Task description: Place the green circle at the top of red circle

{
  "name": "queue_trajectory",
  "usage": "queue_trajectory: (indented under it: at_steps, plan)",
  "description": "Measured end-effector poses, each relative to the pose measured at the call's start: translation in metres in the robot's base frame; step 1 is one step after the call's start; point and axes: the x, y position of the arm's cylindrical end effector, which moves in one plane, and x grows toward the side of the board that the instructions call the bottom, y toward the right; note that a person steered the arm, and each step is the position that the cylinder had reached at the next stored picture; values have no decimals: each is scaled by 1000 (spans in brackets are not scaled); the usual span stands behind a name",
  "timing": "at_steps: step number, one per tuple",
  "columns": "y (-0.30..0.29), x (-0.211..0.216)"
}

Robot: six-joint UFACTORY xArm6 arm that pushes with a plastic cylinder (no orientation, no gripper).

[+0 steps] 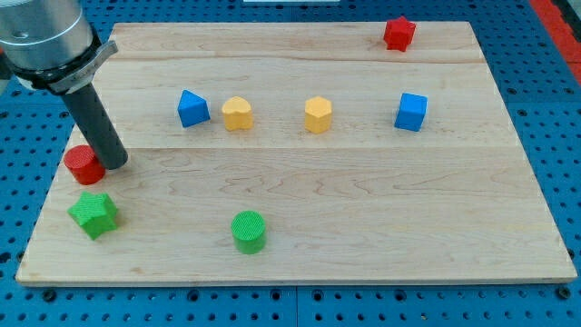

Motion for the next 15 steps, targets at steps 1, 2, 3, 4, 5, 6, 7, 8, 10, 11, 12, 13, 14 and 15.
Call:
queue_trajectory:
  at_steps: [1,2,3,4,5,6,7,8,10,11,12,13,14,15]
  plan:
    - [111,0]
    - [189,71]
    - [262,139]
    - [222,150]
    - [181,120]
    - [118,108]
    - [86,102]
    - [83,76]
    - [148,59]
    - [133,37]
    - [62,26]
    - [56,21]
    - [37,-10]
    - [38,-16]
